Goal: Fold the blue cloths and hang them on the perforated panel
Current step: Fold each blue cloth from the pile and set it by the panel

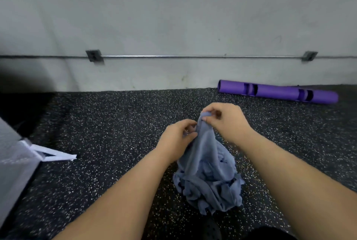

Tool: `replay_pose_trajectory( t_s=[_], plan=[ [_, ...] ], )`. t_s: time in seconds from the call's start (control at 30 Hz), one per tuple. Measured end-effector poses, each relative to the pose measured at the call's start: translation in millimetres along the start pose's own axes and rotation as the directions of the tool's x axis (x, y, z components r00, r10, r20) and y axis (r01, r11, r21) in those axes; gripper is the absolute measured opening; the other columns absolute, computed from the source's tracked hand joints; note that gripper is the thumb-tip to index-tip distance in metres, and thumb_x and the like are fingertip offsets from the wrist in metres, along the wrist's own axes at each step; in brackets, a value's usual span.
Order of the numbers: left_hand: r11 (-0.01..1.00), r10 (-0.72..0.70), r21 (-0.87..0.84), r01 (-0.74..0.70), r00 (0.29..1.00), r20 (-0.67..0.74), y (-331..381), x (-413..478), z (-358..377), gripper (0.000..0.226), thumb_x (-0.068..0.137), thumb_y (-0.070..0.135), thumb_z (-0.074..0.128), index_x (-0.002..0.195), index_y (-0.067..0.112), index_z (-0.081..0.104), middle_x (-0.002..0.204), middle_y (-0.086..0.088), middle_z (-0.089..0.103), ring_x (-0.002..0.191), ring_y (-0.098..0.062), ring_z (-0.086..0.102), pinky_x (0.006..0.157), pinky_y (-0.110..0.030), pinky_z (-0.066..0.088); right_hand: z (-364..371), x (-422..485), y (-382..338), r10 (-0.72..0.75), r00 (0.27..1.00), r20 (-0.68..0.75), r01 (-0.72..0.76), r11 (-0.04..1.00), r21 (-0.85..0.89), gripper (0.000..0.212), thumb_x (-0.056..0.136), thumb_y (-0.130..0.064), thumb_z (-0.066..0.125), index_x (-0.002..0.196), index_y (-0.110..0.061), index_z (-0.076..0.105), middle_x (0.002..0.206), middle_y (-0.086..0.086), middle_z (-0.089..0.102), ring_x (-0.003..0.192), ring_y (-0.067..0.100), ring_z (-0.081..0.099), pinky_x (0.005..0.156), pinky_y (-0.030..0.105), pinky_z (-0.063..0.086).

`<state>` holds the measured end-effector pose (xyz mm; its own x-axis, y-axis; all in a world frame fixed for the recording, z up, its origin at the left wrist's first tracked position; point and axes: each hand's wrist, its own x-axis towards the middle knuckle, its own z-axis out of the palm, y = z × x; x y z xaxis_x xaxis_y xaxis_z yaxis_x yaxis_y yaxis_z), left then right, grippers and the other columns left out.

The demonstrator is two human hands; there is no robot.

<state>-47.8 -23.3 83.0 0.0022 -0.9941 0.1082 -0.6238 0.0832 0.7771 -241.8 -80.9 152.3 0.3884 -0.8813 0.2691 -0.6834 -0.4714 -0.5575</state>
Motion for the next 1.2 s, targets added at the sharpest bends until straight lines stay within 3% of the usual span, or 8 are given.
replay_pose_trajectory(
  t_s=[0.23, 0.47, 0.63, 0.8, 0.9, 0.97, 1.07, 1.2],
  plan=[
    [0.995, 0.057, 0.095, -0.043, 0.988, -0.142, 27, -54, -90, 0.014, 0.099, 0.023, 0.072, 0.11, 0.032, 0.074, 0.086, 0.007, 0.066, 0.077, -0.011, 0.061, 0.075, -0.032, 0.053, -15, -10, -87, -0.105, 0.994, 0.009, 0.099, 0.965, 0.242, 0.029, 0.09, -0.006, 0.079, 0.096, -0.034, 0.081, 0.088, -0.015, 0.078, 0.08, 0.002, 0.071, 0.077, 0.017, 0.054],
    [0.994, 0.064, 0.101, -0.043, 0.973, -0.22, 42, -116, -156, 0.015, 0.095, 0.024, 0.077, 0.106, 0.029, 0.068, 0.092, 0.012, 0.072, 0.084, 0.0, 0.066, 0.078, -0.018, 0.051, -18, -23, -161, -0.207, 0.975, 0.086, 0.162, 0.915, 0.369, 0.037, 0.093, 0.002, 0.069, 0.09, -0.033, 0.078, 0.092, -0.003, 0.081, 0.084, 0.027, 0.071, 0.087, 0.051, 0.058],
    [0.991, 0.023, 0.135, 0.016, 0.961, -0.277, 41, -140, -189, 0.014, 0.097, 0.03, 0.077, 0.087, 0.029, 0.067, 0.081, 0.008, 0.072, 0.07, -0.004, 0.061, 0.066, -0.019, 0.048, -8, -17, -194, -0.207, 0.972, 0.108, 0.149, 0.906, 0.396, 0.033, 0.095, 0.004, 0.068, 0.091, -0.028, 0.075, 0.096, -0.003, 0.081, 0.091, 0.018, 0.073, 0.093, 0.042, 0.058],
    [0.994, -0.049, 0.072, 0.08, 0.935, -0.352, 23, -145, -208, 0.014, 0.096, 0.027, 0.076, 0.085, 0.025, 0.068, 0.078, 0.008, 0.071, 0.067, -0.001, 0.058, 0.064, -0.018, 0.046, 14, -8, -202, -0.154, 0.988, 0.0, 0.15, 0.967, 0.208, 0.031, 0.097, -0.007, 0.071, 0.088, -0.036, 0.071, 0.09, -0.01, 0.073, 0.082, 0.009, 0.066, 0.074, 0.027, 0.05],
    [0.983, -0.184, -0.095, 0.158, 0.887, -0.423, 6, -139, -200, 0.015, 0.095, 0.028, 0.077, 0.084, 0.022, 0.069, 0.072, 0.006, 0.069, 0.062, -0.007, 0.057, 0.063, -0.026, 0.048, 40, -19, -204, -0.173, 0.975, -0.137, 0.187, 0.977, 0.099, 0.024, 0.097, -0.018, 0.074, 0.111, -0.038, 0.074, 0.099, -0.016, 0.061, 0.084, 0.0, 0.06, 0.081, 0.026, 0.049],
    [0.936, -0.318, -0.288, 0.202, 0.833, -0.453, -8, -136, -190, 0.016, 0.096, 0.029, 0.077, 0.083, 0.02, 0.07, 0.071, 0.006, 0.068, 0.061, -0.011, 0.057, 0.063, -0.031, 0.051, 62, -34, -199, -0.133, 0.978, -0.159, 0.165, 0.963, 0.215, 0.024, 0.096, -0.021, 0.076, 0.112, -0.038, 0.073, 0.098, -0.013, 0.064, 0.079, 0.002, 0.061, 0.077, 0.018, 0.05],
    [0.82, -0.487, -0.52, 0.24, 0.771, -0.411, -30, -130, -173, 0.019, 0.099, 0.023, 0.075, 0.085, 0.013, 0.069, 0.07, 0.002, 0.064, 0.059, -0.012, 0.055, 0.06, -0.029, 0.051, 103, -55, -179, -0.082, 0.995, 0.05, 0.056, 0.92, 0.388, 0.013, 0.095, -0.025, 0.08, 0.101, -0.035, 0.076, 0.087, -0.012, 0.073, 0.075, 0.003, 0.066, 0.072, 0.017, 0.054],
    [0.638, -0.634, -0.725, 0.259, 0.712, -0.303, -44, -107, -161, 0.016, 0.098, 0.021, 0.077, 0.09, 0.009, 0.07, 0.077, -0.01, 0.061, 0.065, -0.021, 0.054, 0.058, -0.036, 0.051, 138, -51, -161, -0.08, 0.931, 0.355, -0.073, 0.916, 0.396, 0.014, 0.09, -0.033, 0.084, 0.099, -0.029, 0.075, 0.086, -0.007, 0.075, 0.072, 0.001, 0.063, 0.074, 0.019, 0.055]
  ],
)
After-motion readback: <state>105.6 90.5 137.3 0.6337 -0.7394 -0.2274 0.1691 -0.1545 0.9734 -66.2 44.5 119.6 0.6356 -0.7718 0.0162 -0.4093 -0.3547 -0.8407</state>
